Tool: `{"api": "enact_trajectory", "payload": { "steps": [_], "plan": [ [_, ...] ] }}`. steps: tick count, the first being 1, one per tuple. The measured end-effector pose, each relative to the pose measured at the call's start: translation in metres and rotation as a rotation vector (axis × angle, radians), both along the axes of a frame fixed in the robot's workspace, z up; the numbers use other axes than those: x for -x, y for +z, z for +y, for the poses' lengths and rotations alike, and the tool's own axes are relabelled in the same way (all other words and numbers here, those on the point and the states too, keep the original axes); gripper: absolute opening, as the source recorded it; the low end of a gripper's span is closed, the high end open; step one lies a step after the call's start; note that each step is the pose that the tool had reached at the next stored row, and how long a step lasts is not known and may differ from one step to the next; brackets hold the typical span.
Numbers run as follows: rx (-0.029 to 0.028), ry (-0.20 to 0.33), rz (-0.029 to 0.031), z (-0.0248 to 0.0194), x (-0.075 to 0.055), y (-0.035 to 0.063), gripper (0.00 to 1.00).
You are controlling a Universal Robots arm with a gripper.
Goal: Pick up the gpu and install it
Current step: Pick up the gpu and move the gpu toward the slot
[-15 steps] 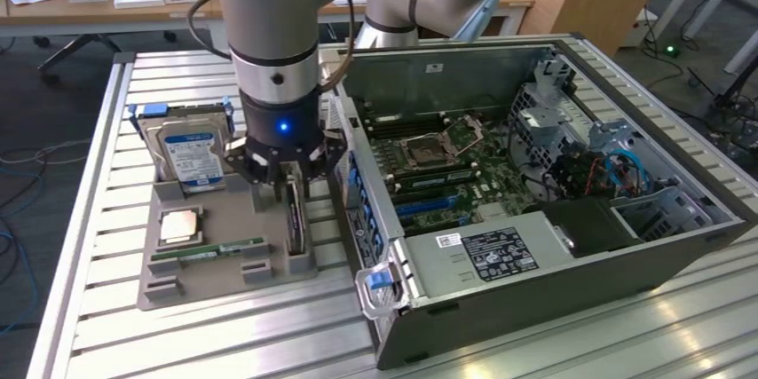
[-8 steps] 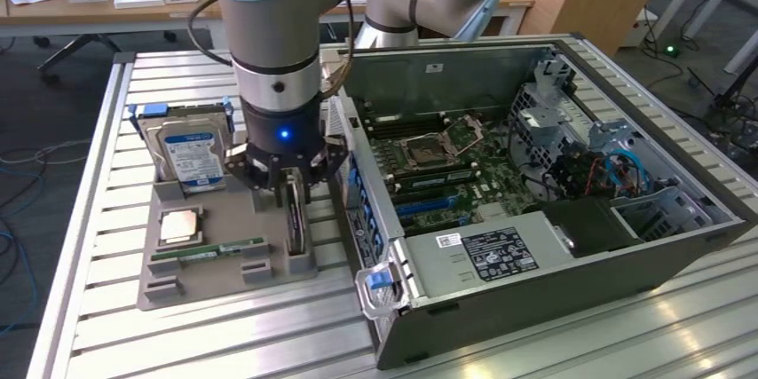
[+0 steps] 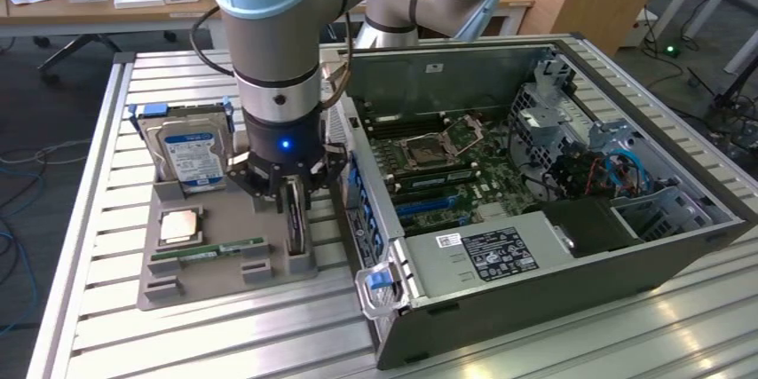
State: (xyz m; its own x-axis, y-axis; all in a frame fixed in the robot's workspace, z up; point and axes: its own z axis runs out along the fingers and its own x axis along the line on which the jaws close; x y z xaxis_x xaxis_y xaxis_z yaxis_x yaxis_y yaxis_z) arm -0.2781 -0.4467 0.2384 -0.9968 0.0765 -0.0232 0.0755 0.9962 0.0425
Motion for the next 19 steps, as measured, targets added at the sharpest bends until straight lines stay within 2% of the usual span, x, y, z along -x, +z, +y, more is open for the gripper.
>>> {"api": "enact_trajectory", "payload": {
  "steps": [13,19],
  "plan": [
    [-0.0001,0.000,0.0001,0.0021,-0.0015,-0.0029,0.42],
    [-0.0001,0.000,0.0007,0.0028,-0.0008,-0.0085,0.42]
  ]
}}
